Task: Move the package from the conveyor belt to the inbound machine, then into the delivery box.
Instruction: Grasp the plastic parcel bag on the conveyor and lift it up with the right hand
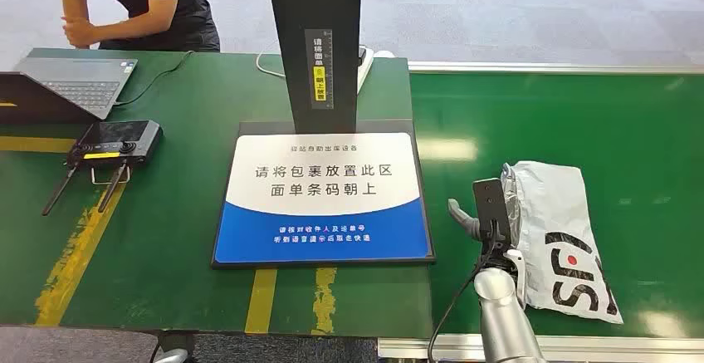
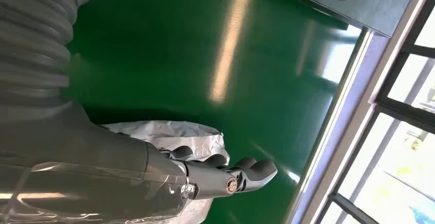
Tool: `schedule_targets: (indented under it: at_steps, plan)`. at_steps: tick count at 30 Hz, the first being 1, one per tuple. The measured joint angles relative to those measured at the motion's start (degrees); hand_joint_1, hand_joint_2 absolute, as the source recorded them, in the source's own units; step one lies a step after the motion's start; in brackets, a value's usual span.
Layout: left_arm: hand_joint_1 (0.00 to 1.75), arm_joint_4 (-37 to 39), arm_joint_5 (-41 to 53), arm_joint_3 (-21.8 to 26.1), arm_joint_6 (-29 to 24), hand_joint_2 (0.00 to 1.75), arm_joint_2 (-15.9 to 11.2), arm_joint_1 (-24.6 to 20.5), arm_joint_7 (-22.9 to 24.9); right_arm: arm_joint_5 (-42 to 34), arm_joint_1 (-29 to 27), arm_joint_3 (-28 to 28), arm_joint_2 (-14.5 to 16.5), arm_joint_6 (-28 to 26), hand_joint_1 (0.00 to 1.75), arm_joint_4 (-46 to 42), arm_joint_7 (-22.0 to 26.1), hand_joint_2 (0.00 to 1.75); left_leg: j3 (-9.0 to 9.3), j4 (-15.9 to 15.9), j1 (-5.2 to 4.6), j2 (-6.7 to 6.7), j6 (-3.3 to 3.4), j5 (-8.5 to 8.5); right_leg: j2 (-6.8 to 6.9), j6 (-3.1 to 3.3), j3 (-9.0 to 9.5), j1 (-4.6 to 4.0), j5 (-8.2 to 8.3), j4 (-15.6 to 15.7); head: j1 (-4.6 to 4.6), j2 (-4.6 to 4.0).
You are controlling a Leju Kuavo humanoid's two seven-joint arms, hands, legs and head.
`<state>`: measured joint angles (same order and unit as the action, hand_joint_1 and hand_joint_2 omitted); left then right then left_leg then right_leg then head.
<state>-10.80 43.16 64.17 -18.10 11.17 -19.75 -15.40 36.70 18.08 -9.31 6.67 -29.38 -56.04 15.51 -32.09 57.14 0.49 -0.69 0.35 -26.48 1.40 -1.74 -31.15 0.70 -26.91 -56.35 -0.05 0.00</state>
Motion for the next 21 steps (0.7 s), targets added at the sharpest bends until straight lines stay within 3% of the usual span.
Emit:
schedule_targets:
  at_steps: [4,9,12,16,21]
  plan:
    - [0.00,0.00,-0.10,-0.01,-0.01,0.00,0.00,0.01,-0.03,4.86,-0.40,0.22,0.06,-4.82,0.00,-0.72,-0.82,1.75,0.00,0.00,0.00,0.00,0.00,0.00,0.00,0.00,0.00,0.00,0.00,0.00,0.00,0.00]
    - [0.00,0.00,-0.19,-0.15,-0.21,0.00,0.00,0.02,-0.02,27.23,-1.92,-3.57,2.09,-10.39,0.00,-5.35,-4.45,1.75,0.00,0.00,0.00,-0.01,0.00,0.00,0.00,0.00,-0.01,-0.01,-0.01,0.00,-0.02,0.00]
    - [0.00,0.00,-0.19,-0.39,-0.22,0.00,0.00,0.05,0.13,33.48,-2.50,-6.75,3.39,-10.54,0.00,-6.82,-7.13,1.75,0.00,0.00,0.00,0.00,0.00,0.00,0.01,0.01,-0.01,0.00,-0.01,0.00,0.00,0.00]
    - [0.00,0.00,-0.19,-0.75,-0.15,0.00,0.00,0.07,0.40,39.48,-2.72,-8.60,3.84,-10.11,0.00,-5.92,-14.26,1.75,0.00,0.00,0.00,0.00,0.00,0.00,0.00,0.01,0.00,0.00,0.00,0.00,0.01,0.00]
    - [0.00,0.00,-0.17,-1.27,0.09,0.00,-0.02,0.05,0.90,41.36,-2.74,-7.74,3.70,-4.48,0.00,-2.26,-24.57,1.75,0.01,0.00,0.00,0.00,0.00,0.00,0.00,0.01,0.01,0.00,0.00,0.00,0.00,0.00]
